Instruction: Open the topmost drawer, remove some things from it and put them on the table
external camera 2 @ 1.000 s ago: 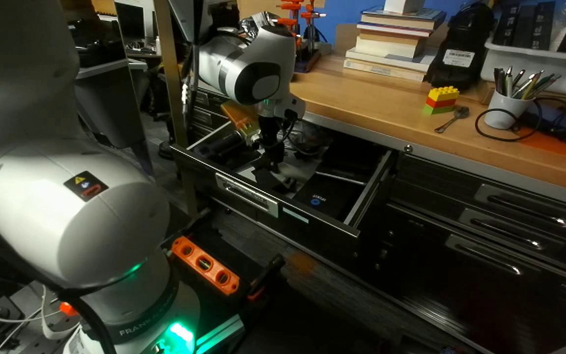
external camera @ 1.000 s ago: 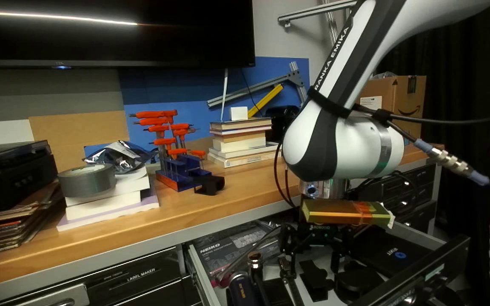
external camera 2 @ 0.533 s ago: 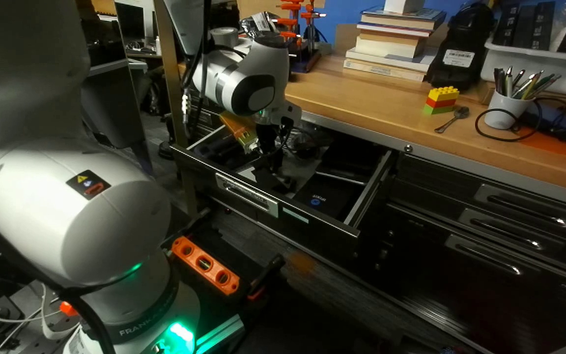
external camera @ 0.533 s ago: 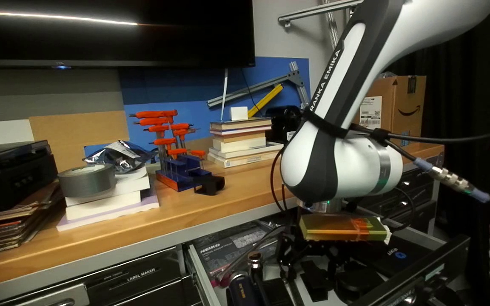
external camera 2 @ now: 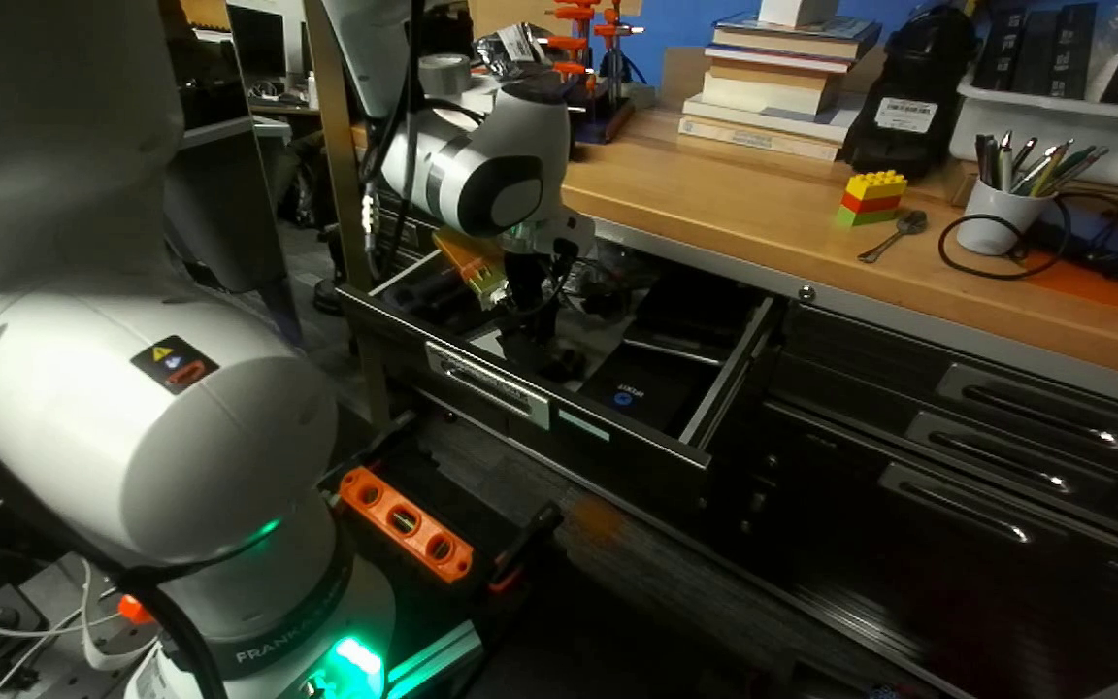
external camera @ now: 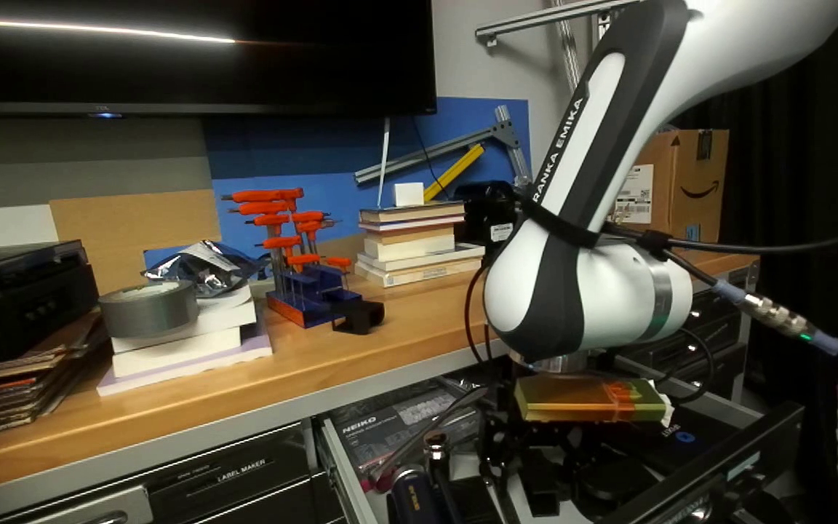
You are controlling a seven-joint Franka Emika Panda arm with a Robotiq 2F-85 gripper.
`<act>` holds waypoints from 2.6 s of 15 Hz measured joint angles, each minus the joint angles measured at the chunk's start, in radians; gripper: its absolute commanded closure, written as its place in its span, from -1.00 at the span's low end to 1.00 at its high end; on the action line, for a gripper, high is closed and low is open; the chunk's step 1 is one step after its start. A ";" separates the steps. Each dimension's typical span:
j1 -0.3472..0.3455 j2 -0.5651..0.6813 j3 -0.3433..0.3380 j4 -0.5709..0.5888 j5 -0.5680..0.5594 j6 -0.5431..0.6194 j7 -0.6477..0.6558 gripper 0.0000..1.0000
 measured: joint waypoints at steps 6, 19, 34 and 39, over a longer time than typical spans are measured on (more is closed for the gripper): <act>0.000 -0.002 -0.028 0.001 -0.042 0.001 0.028 0.72; 0.016 -0.179 -0.077 0.071 -0.207 -0.147 0.173 0.76; 0.003 -0.098 -0.028 0.537 -0.337 -0.418 0.269 0.76; 0.035 0.121 -0.036 0.783 -0.360 -0.483 0.272 0.76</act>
